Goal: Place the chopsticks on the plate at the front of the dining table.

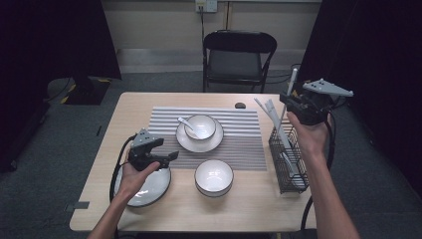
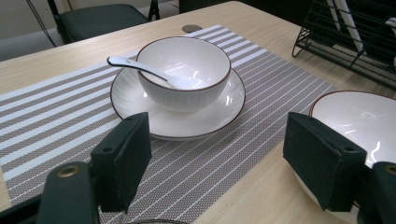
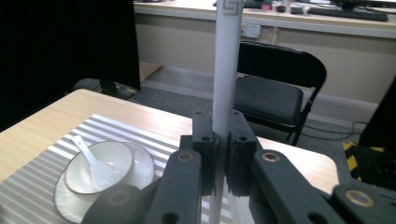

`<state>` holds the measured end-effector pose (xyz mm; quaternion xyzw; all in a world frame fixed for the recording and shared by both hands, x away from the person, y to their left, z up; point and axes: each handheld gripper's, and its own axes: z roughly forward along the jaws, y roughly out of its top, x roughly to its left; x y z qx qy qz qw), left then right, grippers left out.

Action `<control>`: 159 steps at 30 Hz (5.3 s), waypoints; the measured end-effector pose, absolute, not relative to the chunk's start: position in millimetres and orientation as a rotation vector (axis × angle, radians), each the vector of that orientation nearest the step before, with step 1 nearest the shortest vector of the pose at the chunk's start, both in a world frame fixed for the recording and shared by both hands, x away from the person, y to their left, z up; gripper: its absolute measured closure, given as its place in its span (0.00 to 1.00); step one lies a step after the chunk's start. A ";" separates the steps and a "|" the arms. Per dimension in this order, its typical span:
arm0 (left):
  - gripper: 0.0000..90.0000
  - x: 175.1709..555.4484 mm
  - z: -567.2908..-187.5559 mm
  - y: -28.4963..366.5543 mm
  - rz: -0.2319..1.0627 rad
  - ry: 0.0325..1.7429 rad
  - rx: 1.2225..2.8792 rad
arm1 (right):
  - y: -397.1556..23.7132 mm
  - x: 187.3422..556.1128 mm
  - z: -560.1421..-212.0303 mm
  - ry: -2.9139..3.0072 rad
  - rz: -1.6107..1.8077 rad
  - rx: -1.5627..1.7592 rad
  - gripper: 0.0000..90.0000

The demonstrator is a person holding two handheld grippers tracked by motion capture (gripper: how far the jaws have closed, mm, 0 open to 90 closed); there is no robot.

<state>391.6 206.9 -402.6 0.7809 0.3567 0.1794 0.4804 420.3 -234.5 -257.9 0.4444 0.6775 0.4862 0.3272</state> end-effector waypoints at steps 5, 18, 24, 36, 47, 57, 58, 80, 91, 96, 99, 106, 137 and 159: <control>0.26 392.9 -398.4 204.4 0.441 0.869 1.905 | -222.1 420.1 -256.4 1.811 1.308 1.130 0.94; 0.24 399.0 -386.5 198.6 0.437 0.823 1.904 | -194.9 431.7 -268.9 1.871 1.424 1.109 0.94; 0.25 402.8 -382.8 190.4 0.418 0.795 1.906 | -181.4 436.9 -275.1 1.901 1.466 1.092 0.94; 0.28 400.5 -380.7 174.7 0.376 0.694 1.883 | -148.4 439.6 -283.0 1.963 1.567 1.015 0.94; 0.27 400.0 -386.8 172.2 0.302 0.671 1.849 | -111.6 435.6 -287.5 2.036 1.623 0.959 0.94; 0.38 397.6 -385.3 172.7 0.310 0.616 1.838 | -80.0 433.8 -291.5 2.081 1.715 0.926 0.94; 0.39 397.3 -385.3 172.2 0.299 0.615 1.837 | -76.1 433.4 -292.2 2.087 1.721 0.921 0.94; 0.77 395.8 -389.6 181.4 0.275 0.637 1.736 | -25.1 423.5 -307.2 2.182 1.830 0.854 0.94; 0.95 395.6 -393.5 185.1 0.256 0.641 1.763 | -22.2 426.1 -318.3 2.215 1.830 0.863 0.94; 0.95 396.5 -394.6 184.7 0.243 0.634 1.766 | -23.4 427.8 -318.9 2.237 1.826 0.837 0.94; 0.95 396.4 -394.8 184.9 0.238 0.634 1.774 | -24.2 428.6 -319.1 2.243 1.811 0.824 0.93; 0.95 396.2 -396.7 182.8 0.229 0.634 1.777 | -27.5 432.0 -320.2 2.259 1.780 0.821 0.79; 0.95 398.7 -402.1 188.4 0.227 0.674 1.788 | -33.9 441.3 -332.8 2.204 1.562 0.905 0.45; 0.95 398.4 -401.8 188.1 0.206 0.666 1.793 | -47.5 447.0 -343.1 2.181 1.563 0.999 0.31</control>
